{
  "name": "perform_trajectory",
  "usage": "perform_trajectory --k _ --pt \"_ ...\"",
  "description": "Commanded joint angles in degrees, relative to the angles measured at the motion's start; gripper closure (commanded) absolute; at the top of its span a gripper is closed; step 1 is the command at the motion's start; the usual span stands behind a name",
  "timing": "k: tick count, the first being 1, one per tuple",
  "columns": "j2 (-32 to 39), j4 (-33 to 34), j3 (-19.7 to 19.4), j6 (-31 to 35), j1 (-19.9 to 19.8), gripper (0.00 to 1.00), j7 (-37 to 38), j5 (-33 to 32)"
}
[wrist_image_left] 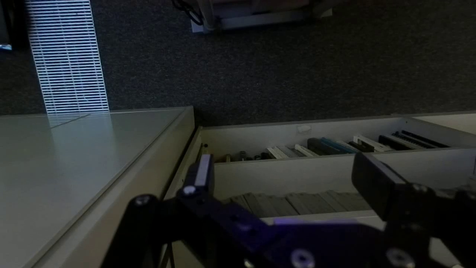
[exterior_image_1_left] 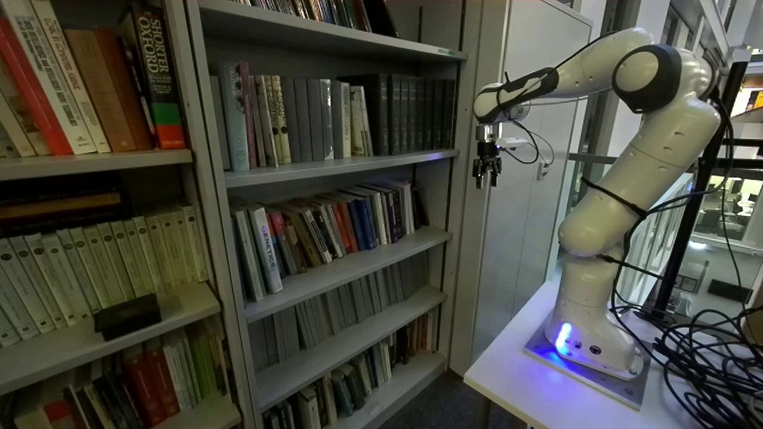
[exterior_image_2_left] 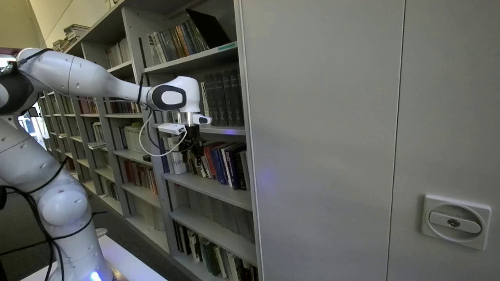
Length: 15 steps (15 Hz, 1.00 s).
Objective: Move the thin white book to the right
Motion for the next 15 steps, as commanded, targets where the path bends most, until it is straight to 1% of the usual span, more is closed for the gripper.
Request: perform_trajectory --k 1,12,15 --pt "0.09 0.11 0.48 -0.1 -0.56 0.0 -0.19 0.2" --pt "0.12 0.16 0.42 0.03 -0.65 0.0 0.08 0.35" --pt "0.55 1.16 -0.61 0.19 -1.29 0.0 0.63 1.67"
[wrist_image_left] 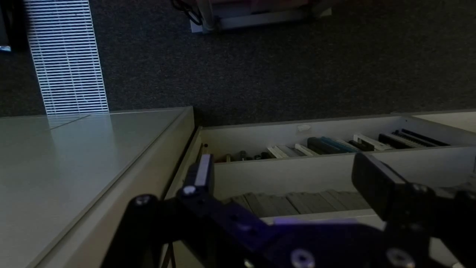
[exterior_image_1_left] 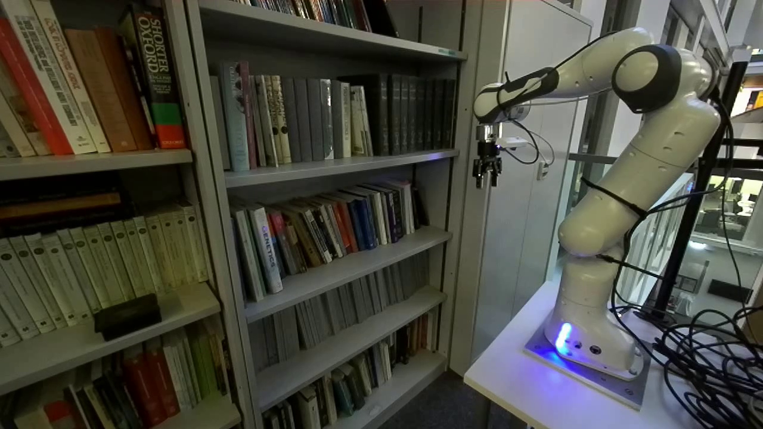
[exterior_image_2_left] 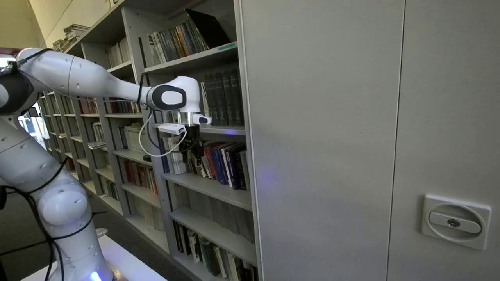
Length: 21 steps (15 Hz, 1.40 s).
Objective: Move the thin white book to the right
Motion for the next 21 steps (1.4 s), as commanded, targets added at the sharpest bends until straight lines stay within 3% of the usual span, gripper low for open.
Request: perform_trajectory --k 1,21 --pt "0.51 1.4 -0.96 0.0 -1.34 0.0 0.0 1.61" --pt "-1.96 -3.32 2.39 -0.91 0.78 0.0 -7.71 -1.8"
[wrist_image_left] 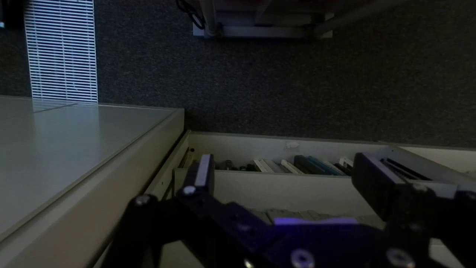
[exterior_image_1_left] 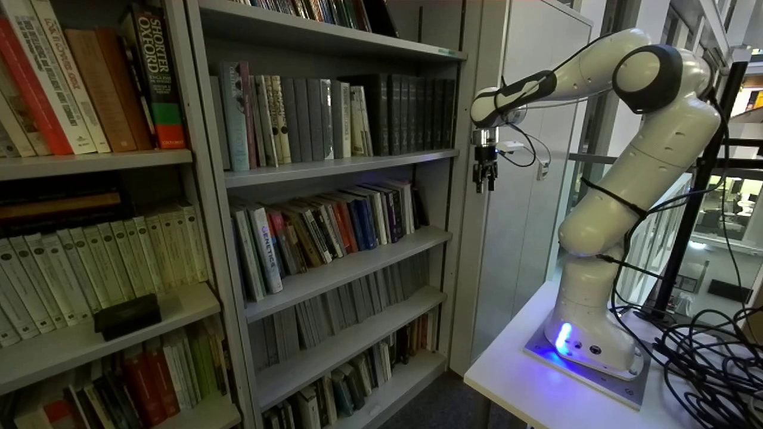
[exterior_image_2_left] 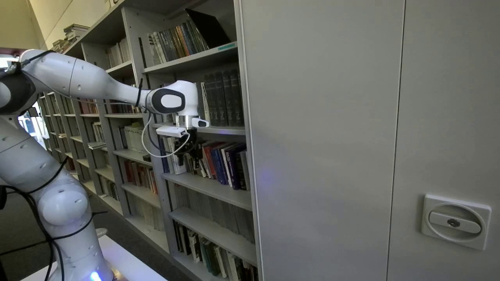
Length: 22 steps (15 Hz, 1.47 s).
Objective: Move the thin white book to the right
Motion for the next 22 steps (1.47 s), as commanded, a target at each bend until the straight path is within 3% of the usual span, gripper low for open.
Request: perform_trajectory --k 1,22 --pt "-2.23 -1.85 0.86 -0.95 0.6 0.0 -2.04 -1.65" --pt "-13.26 -10.81 4.08 -5.07 5.68 0.0 -7.55 -4.1"
